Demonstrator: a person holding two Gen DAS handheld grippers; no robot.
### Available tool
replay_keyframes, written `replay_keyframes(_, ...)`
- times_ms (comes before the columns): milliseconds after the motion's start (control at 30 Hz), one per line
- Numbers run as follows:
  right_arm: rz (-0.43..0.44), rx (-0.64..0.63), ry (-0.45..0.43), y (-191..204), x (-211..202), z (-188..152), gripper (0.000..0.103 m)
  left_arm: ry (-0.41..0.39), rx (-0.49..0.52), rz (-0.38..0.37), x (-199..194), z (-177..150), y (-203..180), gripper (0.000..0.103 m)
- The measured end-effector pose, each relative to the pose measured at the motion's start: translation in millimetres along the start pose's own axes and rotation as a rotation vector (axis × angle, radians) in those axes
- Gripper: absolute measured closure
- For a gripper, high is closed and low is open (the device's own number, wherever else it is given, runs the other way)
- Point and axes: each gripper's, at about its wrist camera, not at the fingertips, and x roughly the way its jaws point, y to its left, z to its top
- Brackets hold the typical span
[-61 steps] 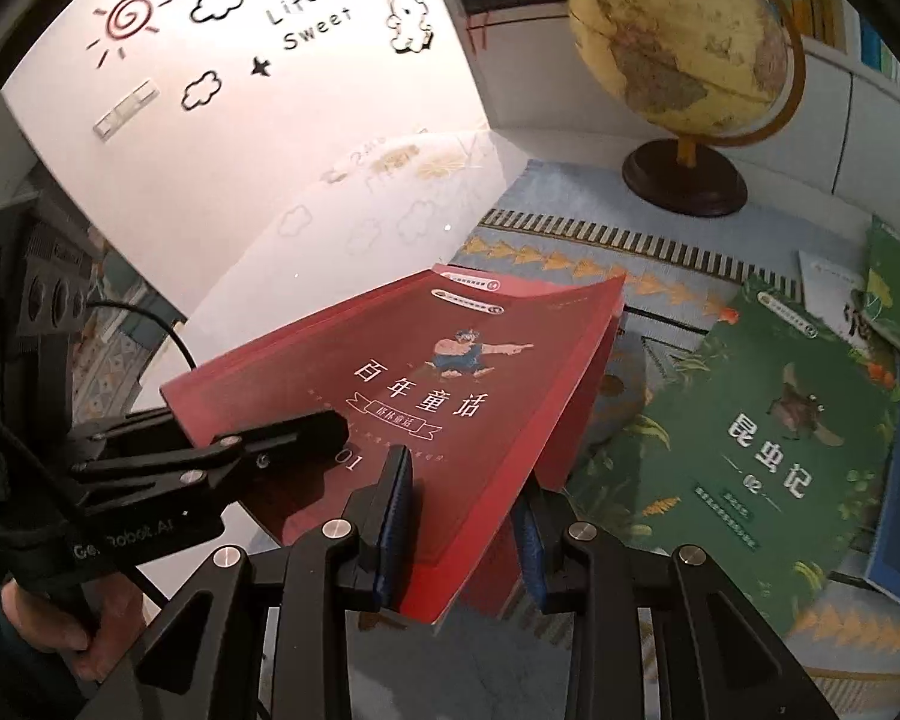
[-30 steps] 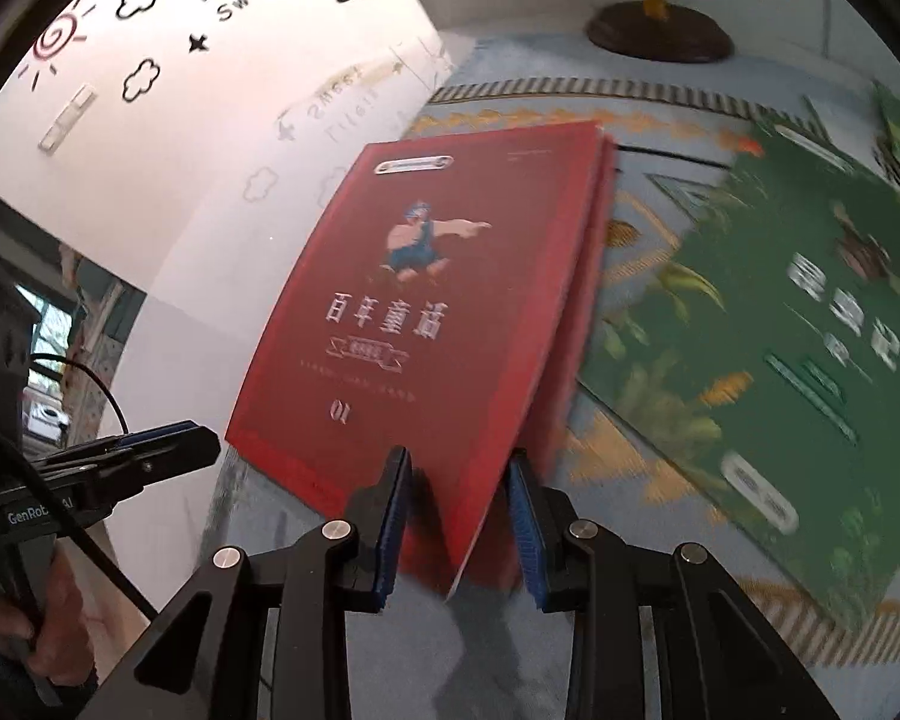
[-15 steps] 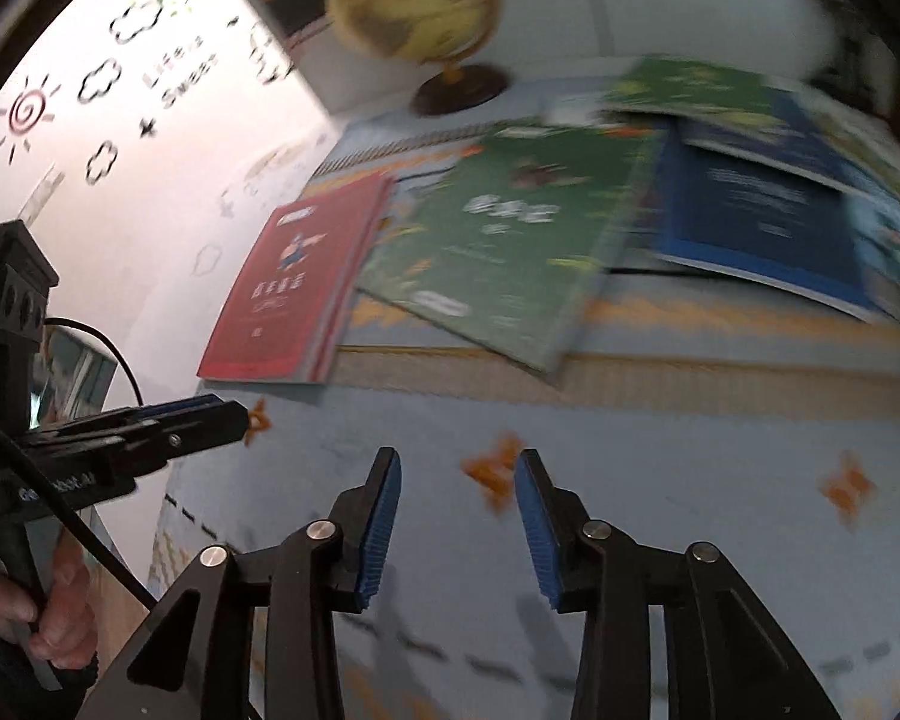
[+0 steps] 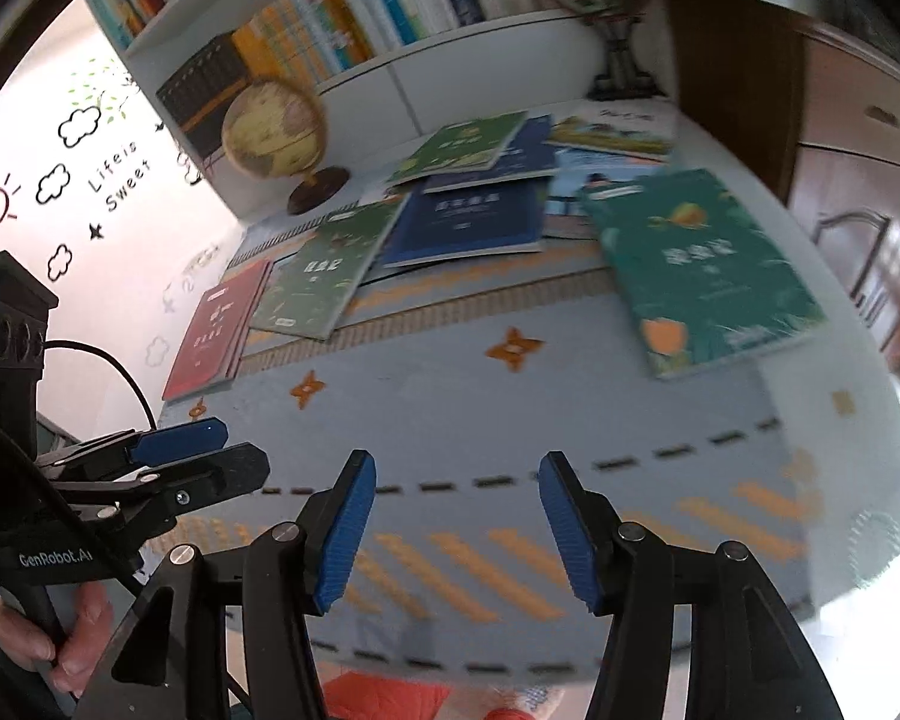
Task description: Organize books
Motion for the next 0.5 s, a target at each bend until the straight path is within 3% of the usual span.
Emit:
replay_keyframes(233, 0.036, 0.080, -0.035, -33, -15, 6, 0.046, -0.019, 0.045, 0.036, 3, 22, -20, 0.034)
replay_keyframes(500, 0.016, 0.007, -0.051, -39, 11, 69, 0.046, -0.084, -0.027, 0.108, 25, 92, 27, 0.033)
